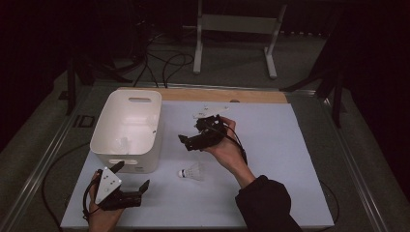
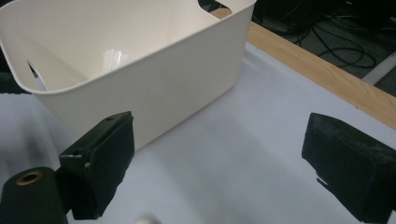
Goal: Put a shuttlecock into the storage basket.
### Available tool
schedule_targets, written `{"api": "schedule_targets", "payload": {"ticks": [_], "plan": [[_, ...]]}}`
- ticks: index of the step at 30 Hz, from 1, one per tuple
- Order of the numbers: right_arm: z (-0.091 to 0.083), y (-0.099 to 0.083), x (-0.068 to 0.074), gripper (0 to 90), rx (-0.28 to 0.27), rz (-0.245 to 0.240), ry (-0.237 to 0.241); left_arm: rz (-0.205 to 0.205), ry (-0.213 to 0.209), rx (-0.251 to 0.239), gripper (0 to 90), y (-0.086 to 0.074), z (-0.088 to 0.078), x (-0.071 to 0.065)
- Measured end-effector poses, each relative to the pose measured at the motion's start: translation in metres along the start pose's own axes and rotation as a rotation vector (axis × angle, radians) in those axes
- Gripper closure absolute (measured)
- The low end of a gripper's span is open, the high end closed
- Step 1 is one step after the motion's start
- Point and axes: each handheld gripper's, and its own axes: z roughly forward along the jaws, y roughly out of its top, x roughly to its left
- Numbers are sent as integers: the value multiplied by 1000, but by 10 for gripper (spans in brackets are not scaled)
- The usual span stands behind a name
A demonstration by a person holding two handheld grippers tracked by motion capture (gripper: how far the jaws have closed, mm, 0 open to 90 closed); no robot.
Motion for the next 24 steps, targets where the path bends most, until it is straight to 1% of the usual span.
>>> {"api": "schedule_targets", "payload": {"ticks": [5,11,13,16,20,24], "plan": [[-2,-6,-1,90,4,10,0,0,-1,-1,0,0,0,0],[-2,-20,1,91,20,19,9,-3,-1,-4,0,0,0,0],[-2,-22,0,91,20,13,8,-4,-1,-4,0,0,1,-1],[0,-31,1,91,38,25,10,-3,-2,-2,0,0,0,0],[0,-38,0,91,42,27,11,-2,-1,0,0,0,0,0],[-2,-47,-1,91,49,39,11,-1,-2,1,0,0,0,-1]]}}
